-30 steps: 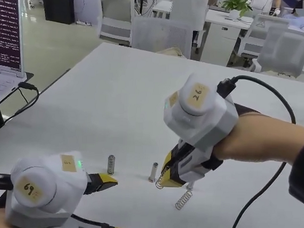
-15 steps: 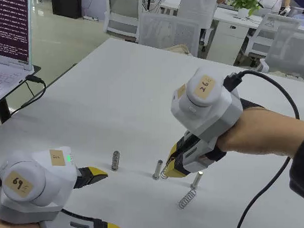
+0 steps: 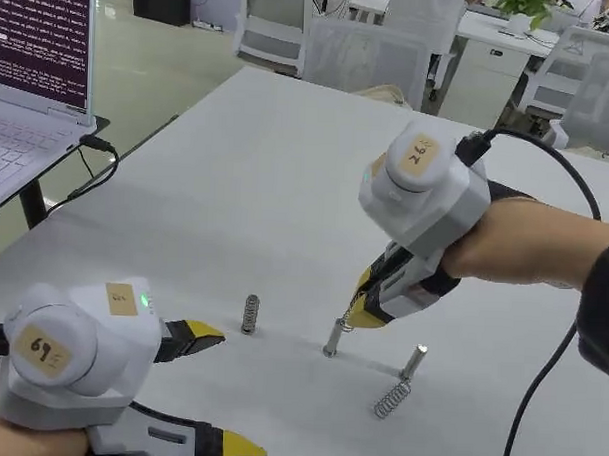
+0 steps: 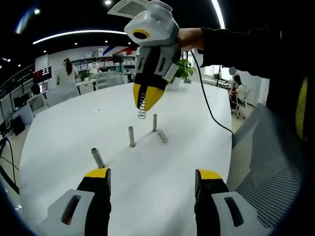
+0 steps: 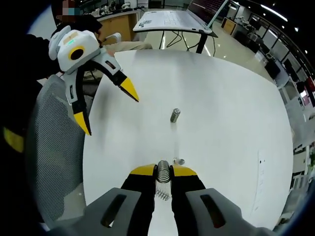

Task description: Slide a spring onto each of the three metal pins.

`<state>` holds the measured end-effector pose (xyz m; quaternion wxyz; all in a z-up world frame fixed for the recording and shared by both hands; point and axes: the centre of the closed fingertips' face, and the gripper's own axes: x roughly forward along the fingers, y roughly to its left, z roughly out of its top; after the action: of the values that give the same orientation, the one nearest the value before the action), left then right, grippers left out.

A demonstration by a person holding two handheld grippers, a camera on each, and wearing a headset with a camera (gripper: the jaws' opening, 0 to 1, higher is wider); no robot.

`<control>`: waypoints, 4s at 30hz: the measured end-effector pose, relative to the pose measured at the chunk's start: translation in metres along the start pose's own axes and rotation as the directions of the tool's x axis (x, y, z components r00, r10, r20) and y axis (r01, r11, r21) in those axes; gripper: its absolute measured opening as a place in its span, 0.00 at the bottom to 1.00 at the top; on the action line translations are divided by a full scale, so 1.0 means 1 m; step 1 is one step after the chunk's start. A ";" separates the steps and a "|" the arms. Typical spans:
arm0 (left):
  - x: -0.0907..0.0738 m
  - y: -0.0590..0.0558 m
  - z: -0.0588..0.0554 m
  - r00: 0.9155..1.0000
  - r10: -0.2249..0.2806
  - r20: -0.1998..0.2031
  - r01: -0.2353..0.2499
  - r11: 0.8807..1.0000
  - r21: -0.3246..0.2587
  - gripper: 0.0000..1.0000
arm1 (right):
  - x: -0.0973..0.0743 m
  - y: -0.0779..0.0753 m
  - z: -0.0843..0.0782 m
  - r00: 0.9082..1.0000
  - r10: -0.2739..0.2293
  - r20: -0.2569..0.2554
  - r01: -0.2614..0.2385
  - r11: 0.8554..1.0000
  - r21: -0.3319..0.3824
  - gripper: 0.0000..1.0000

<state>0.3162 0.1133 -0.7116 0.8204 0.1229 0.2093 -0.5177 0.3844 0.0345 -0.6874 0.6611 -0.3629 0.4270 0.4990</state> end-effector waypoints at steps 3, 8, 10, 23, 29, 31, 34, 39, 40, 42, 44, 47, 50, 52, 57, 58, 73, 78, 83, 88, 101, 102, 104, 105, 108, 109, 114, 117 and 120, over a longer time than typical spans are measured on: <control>0.000 0.001 0.000 1.000 0.004 0.002 -0.004 1.000 -0.005 0.66 | 0.004 -0.006 -0.001 1.000 0.002 -0.008 -0.002 1.000 0.002 0.08; -0.001 0.002 0.001 1.000 0.010 0.006 -0.010 1.000 -0.010 0.65 | 0.012 -0.012 -0.004 1.000 0.008 -0.021 -0.008 1.000 0.012 0.08; 0.000 0.002 0.001 1.000 0.011 0.008 -0.011 1.000 -0.012 0.65 | 0.016 -0.015 -0.006 1.000 0.011 -0.026 -0.011 1.000 0.016 0.08; 0.001 0.002 -0.002 1.000 0.013 0.005 -0.013 1.000 -0.029 0.64 | 0.031 -0.027 -0.011 0.999 0.022 -0.047 -0.020 0.999 0.037 0.08; 0.001 0.003 -0.004 1.000 0.009 0.003 -0.009 0.999 -0.033 0.63 | 0.035 -0.030 -0.014 0.998 0.028 -0.052 -0.025 0.999 0.046 0.08; 0.001 0.004 -0.005 1.000 0.009 0.000 -0.009 0.999 -0.034 0.63 | 0.036 -0.031 -0.014 0.998 0.028 -0.052 -0.026 0.998 0.049 0.08; 0.001 0.004 -0.006 1.000 0.008 -0.001 -0.008 0.999 -0.036 0.63 | 0.038 -0.031 -0.014 0.998 0.034 -0.055 -0.031 0.998 0.054 0.08; 0.001 0.005 -0.007 1.000 0.006 0.000 -0.006 0.999 -0.039 0.62 | 0.043 -0.030 -0.015 0.997 0.042 -0.059 -0.039 0.998 0.059 0.08; 0.001 0.005 -0.007 1.000 0.006 0.000 -0.006 0.999 -0.040 0.62 | 0.043 -0.030 -0.015 0.997 0.043 -0.059 -0.039 0.998 0.059 0.08; 0.002 0.005 -0.007 1.000 0.005 -0.001 -0.005 0.999 -0.040 0.62 | 0.046 -0.029 -0.017 0.997 0.044 -0.063 -0.041 0.997 0.060 0.08; 0.002 0.006 -0.008 1.000 0.005 -0.003 -0.005 0.999 -0.040 0.62 | 0.050 -0.029 -0.017 0.997 0.045 -0.063 -0.041 0.997 0.062 0.08; 0.002 0.006 -0.009 1.000 0.003 -0.008 -0.003 0.999 -0.040 0.62 | 0.055 -0.028 -0.019 0.997 0.049 -0.063 -0.044 0.997 0.069 0.08; 0.003 0.006 -0.010 1.000 0.001 -0.008 -0.001 0.999 -0.041 0.62 | 0.061 -0.028 -0.020 0.996 0.050 -0.068 -0.045 0.997 0.070 0.08; 0.003 0.006 -0.010 1.000 0.000 -0.010 0.000 0.999 -0.042 0.62 | 0.065 -0.027 -0.021 0.996 0.053 -0.070 -0.048 0.996 0.073 0.08; 0.004 0.006 -0.011 1.000 0.000 -0.012 0.000 0.999 -0.045 0.61 | 0.074 -0.026 -0.022 0.996 0.056 -0.073 -0.050 0.996 0.077 0.08; 0.003 0.006 -0.011 1.000 0.000 -0.012 0.000 0.999 -0.046 0.61 | 0.076 -0.025 -0.022 0.996 0.058 -0.070 -0.053 0.995 0.079 0.08; 0.004 0.007 -0.012 1.000 0.000 -0.014 -0.001 0.999 -0.049 0.61 | 0.090 -0.021 -0.027 0.996 0.057 -0.062 -0.050 0.994 0.096 0.09; 0.004 0.007 -0.012 1.000 -0.001 -0.014 0.000 0.999 -0.048 0.61 | 0.090 -0.022 -0.027 0.997 0.057 -0.061 -0.051 0.994 0.092 0.09; 0.005 0.007 -0.012 1.000 -0.004 -0.016 0.003 0.999 -0.048 0.61 | 0.090 -0.021 -0.028 0.997 0.060 -0.056 -0.055 0.995 0.088 0.09; 0.005 0.006 -0.012 1.000 -0.006 -0.016 0.006 0.999 -0.048 0.61 | 0.090 -0.022 -0.028 0.997 0.054 -0.052 -0.050 0.995 0.087 0.12; 0.009 0.002 -0.011 1.000 -0.021 -0.019 0.020 0.999 -0.043 0.60 | 0.080 -0.025 -0.032 0.999 0.032 -0.025 -0.029 0.994 0.106 0.19; 0.010 0.002 -0.011 1.000 -0.022 -0.018 0.021 0.999 -0.044 0.60 | 0.079 -0.025 -0.032 0.999 0.029 -0.020 -0.027 0.994 0.108 0.20; 0.011 0.001 -0.011 0.999 -0.025 -0.021 0.024 0.999 -0.041 0.60 | 0.075 -0.026 -0.033 1.000 0.021 -0.013 -0.019 0.993 0.114 0.21; 0.011 0.001 -0.010 0.999 -0.026 -0.021 0.025 0.999 -0.041 0.60 | 0.074 -0.027 -0.033 1.000 0.018 -0.012 -0.016 0.993 0.115 0.21; 0.013 -0.002 -0.008 0.999 -0.033 -0.021 0.032 0.999 -0.037 0.60 | 0.068 -0.027 -0.032 1.000 0.006 0.004 -0.006 0.993 0.122 0.22; 0.014 -0.002 -0.008 0.999 -0.035 -0.021 0.034 0.999 -0.036 0.60 | 0.066 -0.027 -0.032 1.000 0.002 0.007 -0.003 0.993 0.122 0.22; 0.017 -0.004 -0.004 0.999 -0.045 -0.017 0.044 0.999 -0.029 0.60 | 0.057 -0.025 -0.029 0.999 -0.019 0.031 0.015 0.992 0.127 0.23; 0.020 -0.006 -0.003 0.998 -0.055 -0.017 0.054 0.998 -0.021 0.60 | 0.050 -0.023 -0.029 0.998 -0.032 0.045 0.026 0.991 0.132 0.23; 0.023 -0.008 0.000 0.998 -0.065 -0.016 0.065 0.998 -0.015 0.60 | 0.045 -0.021 -0.028 0.997 -0.044 0.060 0.035 0.989 0.140 0.23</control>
<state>0.3176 0.0913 -0.7227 0.8023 0.1141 0.2235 -0.5416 0.4052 0.0195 -0.7381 0.7077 -0.3086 0.4325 0.4658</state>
